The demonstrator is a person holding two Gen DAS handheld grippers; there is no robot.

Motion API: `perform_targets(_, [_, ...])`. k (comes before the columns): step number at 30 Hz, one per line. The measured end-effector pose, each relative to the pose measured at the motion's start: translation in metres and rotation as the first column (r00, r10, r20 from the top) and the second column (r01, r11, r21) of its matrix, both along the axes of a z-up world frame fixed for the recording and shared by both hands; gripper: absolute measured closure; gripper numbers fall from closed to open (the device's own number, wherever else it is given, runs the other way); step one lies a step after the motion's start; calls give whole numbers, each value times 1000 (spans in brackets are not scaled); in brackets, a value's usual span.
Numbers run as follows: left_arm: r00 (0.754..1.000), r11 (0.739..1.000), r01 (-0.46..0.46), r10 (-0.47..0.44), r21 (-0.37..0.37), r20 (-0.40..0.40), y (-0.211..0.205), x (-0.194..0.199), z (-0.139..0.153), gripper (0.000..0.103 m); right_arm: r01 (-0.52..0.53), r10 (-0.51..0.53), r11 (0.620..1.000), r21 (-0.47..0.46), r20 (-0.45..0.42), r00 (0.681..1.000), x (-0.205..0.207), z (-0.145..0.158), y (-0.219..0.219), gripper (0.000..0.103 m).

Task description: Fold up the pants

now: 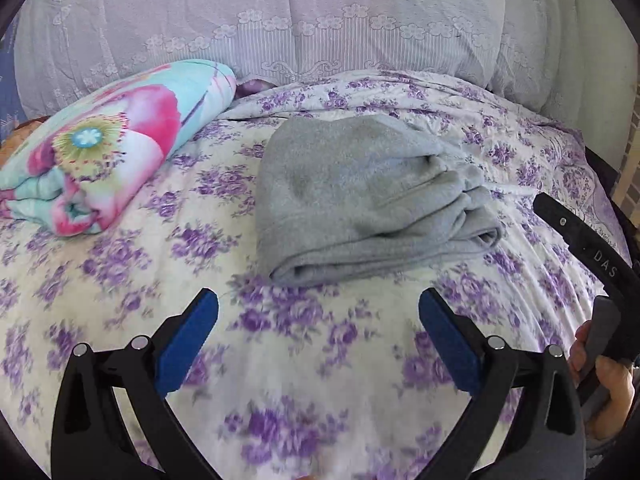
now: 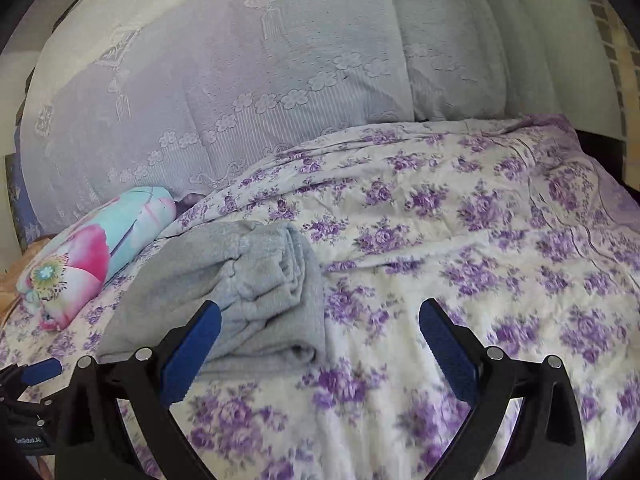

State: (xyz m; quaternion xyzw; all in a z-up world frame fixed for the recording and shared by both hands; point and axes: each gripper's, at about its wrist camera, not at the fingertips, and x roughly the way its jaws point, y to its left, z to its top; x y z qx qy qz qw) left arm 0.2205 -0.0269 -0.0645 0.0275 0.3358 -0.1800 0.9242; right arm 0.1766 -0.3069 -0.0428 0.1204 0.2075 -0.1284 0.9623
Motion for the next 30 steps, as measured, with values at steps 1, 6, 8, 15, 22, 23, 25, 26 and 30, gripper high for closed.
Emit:
perform_targets(1, [1000, 1000, -18, 18, 5, 13, 4, -14, 3, 5, -1, 1, 1000, 22, -4, 1000, -12, 0, 1, 4])
perform_targets(6, [998, 999, -43, 42, 9, 49, 17, -70, 18, 5, 15, -12, 997, 81, -41, 999, -70, 4, 18, 4])
perform_targets(8, [995, 998, -58, 56, 28, 77, 17, -87, 24, 5, -1, 4, 997, 73, -45, 999, -89, 9, 28, 4])
perform_targets(15, [983, 1000, -20, 23, -19, 179, 15, -106, 67, 5, -97, 98, 993, -68, 1, 995, -121, 52, 59, 4])
perform_targets(22, [977, 996, -70, 78, -46, 198, 5, -72, 92, 5, -52, 53, 998, -28, 26, 998, -86, 87, 51, 4])
perform_targets(23, [975, 996, -80, 86, -36, 206, 3, -68, 93, 5, -46, 46, 999, -15, 19, 999, -79, 89, 49, 4])
perform_targets(25, [969, 992, -124, 119, 7, 217, -3, -60, 94, 5, -49, 49, 999, -1, 9, 999, -65, 91, 48, 4])
perform_targets(26, [965, 989, -148, 139, 26, 223, -5, -57, 93, 5, -51, 51, 999, 0, 7, 999, -60, 91, 48, 4])
perform_targets(30, [978, 997, -75, 70, 18, 194, -6, -54, 85, 5, -85, 85, 996, -4, -3, 996, -49, 73, 53, 4])
